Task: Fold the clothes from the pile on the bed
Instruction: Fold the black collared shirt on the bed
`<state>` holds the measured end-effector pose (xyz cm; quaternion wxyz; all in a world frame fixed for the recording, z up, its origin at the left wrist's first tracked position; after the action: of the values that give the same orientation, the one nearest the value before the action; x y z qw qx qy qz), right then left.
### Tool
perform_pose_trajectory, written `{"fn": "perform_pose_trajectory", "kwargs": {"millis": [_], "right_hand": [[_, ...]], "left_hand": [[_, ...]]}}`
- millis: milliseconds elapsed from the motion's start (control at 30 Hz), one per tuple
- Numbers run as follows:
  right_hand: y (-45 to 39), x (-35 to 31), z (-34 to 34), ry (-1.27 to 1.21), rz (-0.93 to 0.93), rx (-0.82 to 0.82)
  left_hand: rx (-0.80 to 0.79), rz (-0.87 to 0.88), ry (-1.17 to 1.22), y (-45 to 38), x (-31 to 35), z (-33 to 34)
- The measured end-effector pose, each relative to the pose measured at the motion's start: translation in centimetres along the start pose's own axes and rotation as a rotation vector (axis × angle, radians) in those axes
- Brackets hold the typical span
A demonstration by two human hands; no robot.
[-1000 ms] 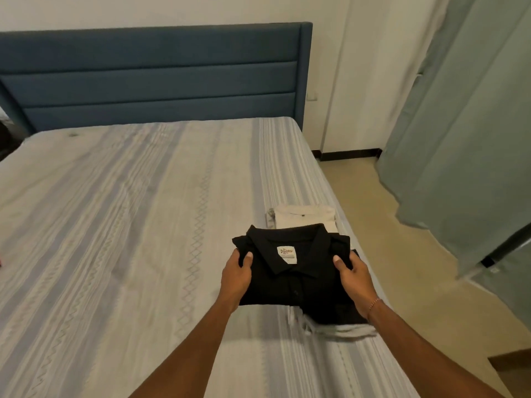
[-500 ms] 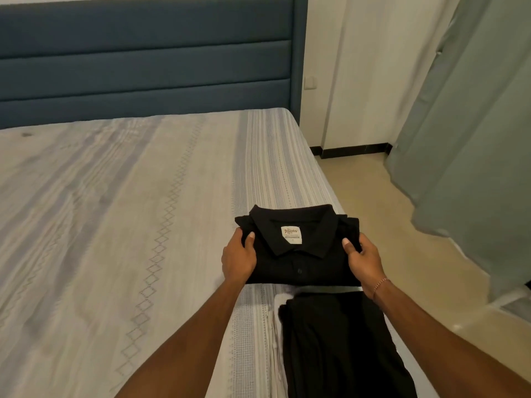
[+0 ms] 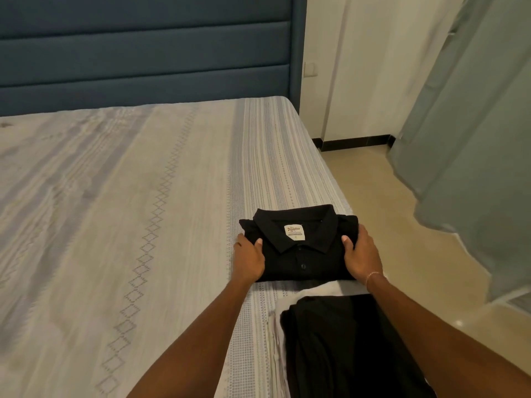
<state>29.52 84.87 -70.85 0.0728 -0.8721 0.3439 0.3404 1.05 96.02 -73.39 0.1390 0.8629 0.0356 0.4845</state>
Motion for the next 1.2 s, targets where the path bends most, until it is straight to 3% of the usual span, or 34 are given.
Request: {"fn": "perform_pose_trajectory", "kwargs": {"millis": [133, 433, 833, 1200], "right_hand": [[4.2, -3.7, -0.9, 0.401, -0.215, 0.064], [19.3, -16.4, -3.6, 0.522, -0.561, -0.048], [43.8, -28.9, -8.5, 0.541, -0.69, -0.14], [61.0, -36.7, -4.5, 0.533, -0.752, -0.159]], "left_hand": [[-0.11, 0.196, -0.194, 3.8, 1.9, -1.6], [-0.159, 0.422, -0.581, 16.6, 6.1, -11.3], [-0.054, 0.611, -0.844, 37.1, 6.5, -32.5], [-0.016, 0.598, -0.935, 48.2, 0.0, -48.1]]}}
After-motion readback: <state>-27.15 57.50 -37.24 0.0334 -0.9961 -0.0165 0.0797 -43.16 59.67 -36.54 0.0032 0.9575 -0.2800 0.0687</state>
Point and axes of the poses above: each hand's wrist, its own y-axis away from the middle knuckle, its own z-axis out of the palm, x = y × z, the point moved 9 cm from there along -y, towards the middle knuckle, and after that the axes turned 5 degrees about y, right-handed, at the moved point
